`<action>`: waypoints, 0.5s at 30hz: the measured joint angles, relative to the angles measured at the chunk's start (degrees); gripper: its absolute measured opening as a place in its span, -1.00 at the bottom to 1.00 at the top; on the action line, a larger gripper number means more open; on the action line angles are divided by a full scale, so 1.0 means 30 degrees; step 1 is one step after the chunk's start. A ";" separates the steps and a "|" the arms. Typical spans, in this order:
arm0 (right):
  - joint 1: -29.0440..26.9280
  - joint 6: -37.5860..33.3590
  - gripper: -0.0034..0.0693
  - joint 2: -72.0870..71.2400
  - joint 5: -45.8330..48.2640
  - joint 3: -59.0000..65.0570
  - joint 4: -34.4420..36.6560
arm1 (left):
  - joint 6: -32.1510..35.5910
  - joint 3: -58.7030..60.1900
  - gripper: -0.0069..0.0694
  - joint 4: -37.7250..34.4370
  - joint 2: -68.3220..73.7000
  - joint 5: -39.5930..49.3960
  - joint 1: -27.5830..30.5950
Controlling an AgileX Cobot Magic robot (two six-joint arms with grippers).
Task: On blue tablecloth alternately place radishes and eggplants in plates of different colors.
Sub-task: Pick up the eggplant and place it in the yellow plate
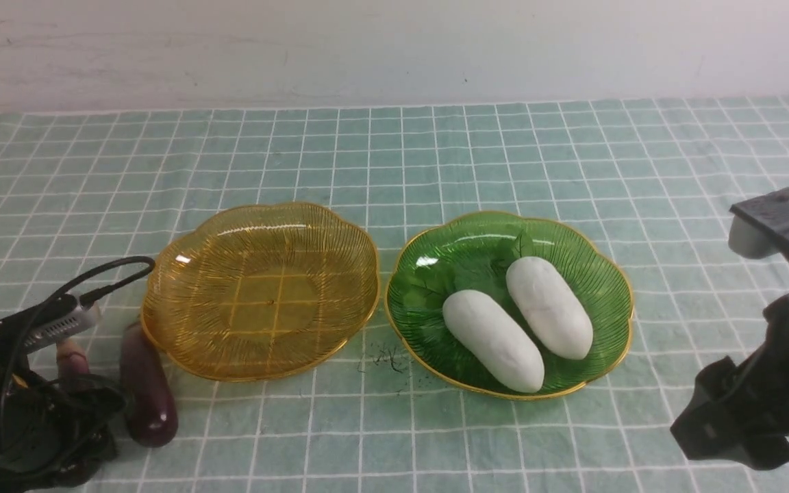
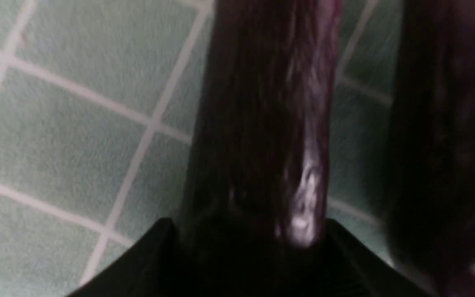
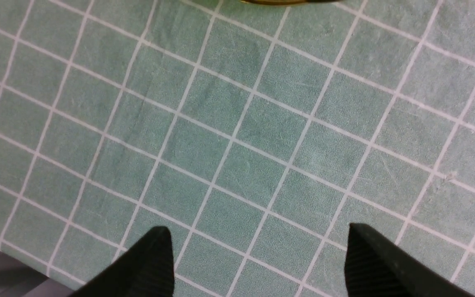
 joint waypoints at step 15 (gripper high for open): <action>0.0000 0.0000 0.48 -0.0022 0.0000 0.0000 0.0000 | 0.0060 -0.3411 0.06 0.2795 -0.4021 0.7505 0.0000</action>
